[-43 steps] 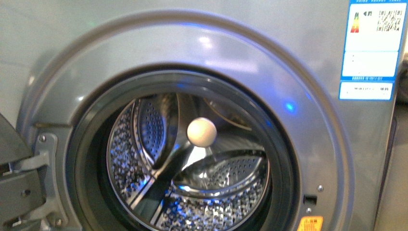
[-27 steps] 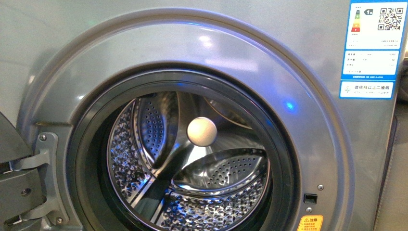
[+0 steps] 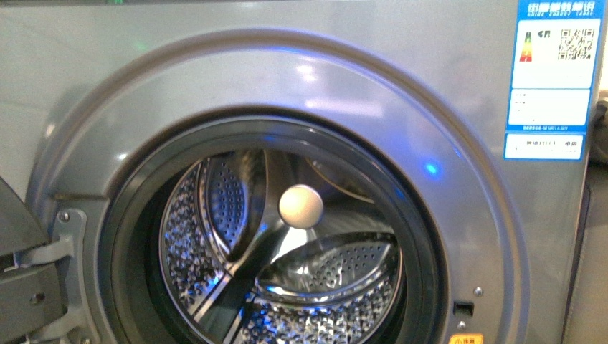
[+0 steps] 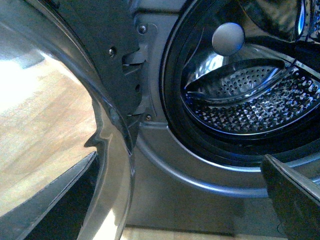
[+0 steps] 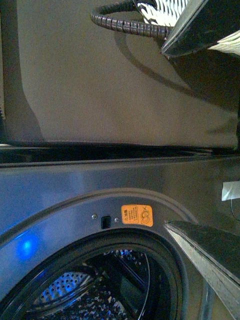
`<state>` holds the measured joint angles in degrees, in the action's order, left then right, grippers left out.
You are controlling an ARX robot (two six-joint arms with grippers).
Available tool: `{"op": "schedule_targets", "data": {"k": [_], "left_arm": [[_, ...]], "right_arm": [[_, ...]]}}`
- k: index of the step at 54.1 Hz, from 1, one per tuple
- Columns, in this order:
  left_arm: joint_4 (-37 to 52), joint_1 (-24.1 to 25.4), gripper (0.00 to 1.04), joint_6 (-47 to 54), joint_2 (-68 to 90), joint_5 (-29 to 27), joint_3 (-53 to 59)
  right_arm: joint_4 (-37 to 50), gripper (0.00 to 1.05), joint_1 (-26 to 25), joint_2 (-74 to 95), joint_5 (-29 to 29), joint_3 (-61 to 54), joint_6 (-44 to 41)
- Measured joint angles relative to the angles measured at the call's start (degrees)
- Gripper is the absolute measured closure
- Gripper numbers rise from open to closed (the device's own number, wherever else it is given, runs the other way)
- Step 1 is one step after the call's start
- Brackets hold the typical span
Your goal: Put clothes into washing machine
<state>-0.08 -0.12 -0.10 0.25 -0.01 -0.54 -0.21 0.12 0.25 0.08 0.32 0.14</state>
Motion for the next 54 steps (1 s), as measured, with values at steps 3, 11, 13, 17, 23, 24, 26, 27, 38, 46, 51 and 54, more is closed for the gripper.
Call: {"op": "schedule_targets", "data": {"k": [3, 11, 13, 17, 23, 24, 26, 27, 38, 46, 51, 54], "left_arm": [[0.0, 0.0, 0.07, 0.0, 0.0, 0.0, 0.0], [0.0, 0.0, 0.07, 0.0, 0.0, 0.0, 0.0], [0.0, 0.0, 0.07, 0.0, 0.0, 0.0, 0.0], [0.0, 0.0, 0.07, 0.0, 0.0, 0.0, 0.0], [0.0, 0.0, 0.07, 0.0, 0.0, 0.0, 0.0], [0.0, 0.0, 0.07, 0.0, 0.0, 0.0, 0.0], [0.0, 0.0, 0.07, 0.0, 0.0, 0.0, 0.0], [0.0, 0.0, 0.07, 0.0, 0.0, 0.0, 0.0], [0.0, 0.0, 0.07, 0.0, 0.0, 0.0, 0.0], [0.0, 0.0, 0.07, 0.0, 0.0, 0.0, 0.0], [0.0, 0.0, 0.07, 0.0, 0.0, 0.0, 0.0], [0.0, 0.0, 0.07, 0.0, 0.0, 0.0, 0.0]], "right_arm": [[0.0, 0.07, 0.0, 0.0, 0.0, 0.0, 0.0], [8.2, 0.07, -4.9, 0.0, -13.3, -0.1, 2.8], [10.0, 0.07, -6.5, 1.2, -15.2, -0.1, 3.4], [14.4, 0.07, -10.4, 5.9, -18.6, 0.0, 4.2], [19.4, 0.07, -14.2, 10.6, -21.9, 0.6, 4.6], [20.5, 0.07, -15.0, 11.7, -22.6, 0.9, 4.7], [22.8, 0.07, -16.5, 14.2, -24.2, 1.7, 5.0], [24.0, 0.07, -17.4, 15.5, -24.9, 2.1, 5.2], [37.2, 0.07, -28.7, 32.7, -33.7, 8.9, 7.1], [35.4, 0.07, -39.1, 48.3, -38.6, 18.1, 9.7], [30.3, 0.07, -42.8, 54.5, -40.2, 22.7, 10.6], [24.5, 0.07, -45.8, 59.6, -40.7, 27.2, 10.2]]}}
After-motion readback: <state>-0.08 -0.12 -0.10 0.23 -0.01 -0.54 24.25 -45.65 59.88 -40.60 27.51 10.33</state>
